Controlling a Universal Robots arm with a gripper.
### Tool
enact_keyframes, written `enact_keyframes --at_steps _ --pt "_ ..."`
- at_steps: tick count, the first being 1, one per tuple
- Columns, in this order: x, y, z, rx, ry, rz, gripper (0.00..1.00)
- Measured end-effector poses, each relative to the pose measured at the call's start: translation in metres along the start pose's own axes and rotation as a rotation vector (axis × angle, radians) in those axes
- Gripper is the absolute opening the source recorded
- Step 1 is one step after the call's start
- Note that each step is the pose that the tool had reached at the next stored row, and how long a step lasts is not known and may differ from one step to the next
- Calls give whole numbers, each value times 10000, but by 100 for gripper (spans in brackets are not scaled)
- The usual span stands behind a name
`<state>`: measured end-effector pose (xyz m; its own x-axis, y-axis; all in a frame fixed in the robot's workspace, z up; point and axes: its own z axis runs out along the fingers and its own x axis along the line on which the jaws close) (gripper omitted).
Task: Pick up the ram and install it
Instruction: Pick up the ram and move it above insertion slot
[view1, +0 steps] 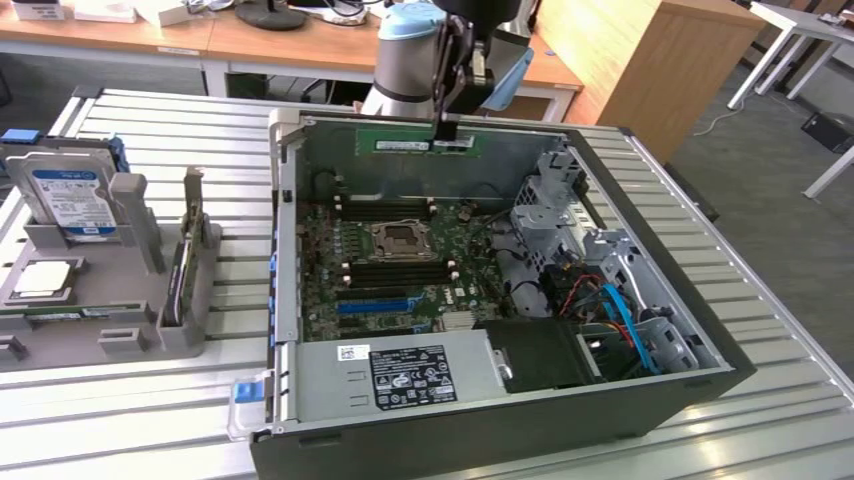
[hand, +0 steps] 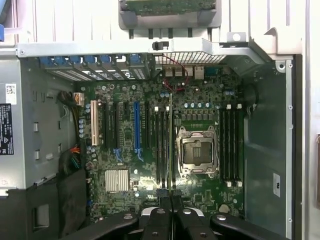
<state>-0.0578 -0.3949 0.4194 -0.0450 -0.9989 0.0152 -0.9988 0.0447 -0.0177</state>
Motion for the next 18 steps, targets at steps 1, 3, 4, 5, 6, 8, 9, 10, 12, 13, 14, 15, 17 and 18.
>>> enact_keyframes --at_steps 1,3,4,5,6,8,9,10,12,13,14,15,17,18 --pt "0 0 11 3 0 0 12" --pt "0 1 36 8 0 0 12" --pt "-1 1 48 10 -1 0 12" --pt "-1 1 60 13 -1 0 12" --pt "-1 1 67 20 -1 0 12" --pt "-1 1 78 34 -2 1 12" --pt "-1 1 84 40 -2 1 12" --pt "-1 1 88 46 -2 0 12" --pt "-1 2 95 63 -3 1 12" --pt "-2 2 100 71 -4 1 12" --pt "-2 2 107 78 -4 1 12" --pt "-2 2 115 83 -6 1 12" --pt "-2 2 133 85 -4 1 12" --pt "-2 3 145 86 -5 1 12"
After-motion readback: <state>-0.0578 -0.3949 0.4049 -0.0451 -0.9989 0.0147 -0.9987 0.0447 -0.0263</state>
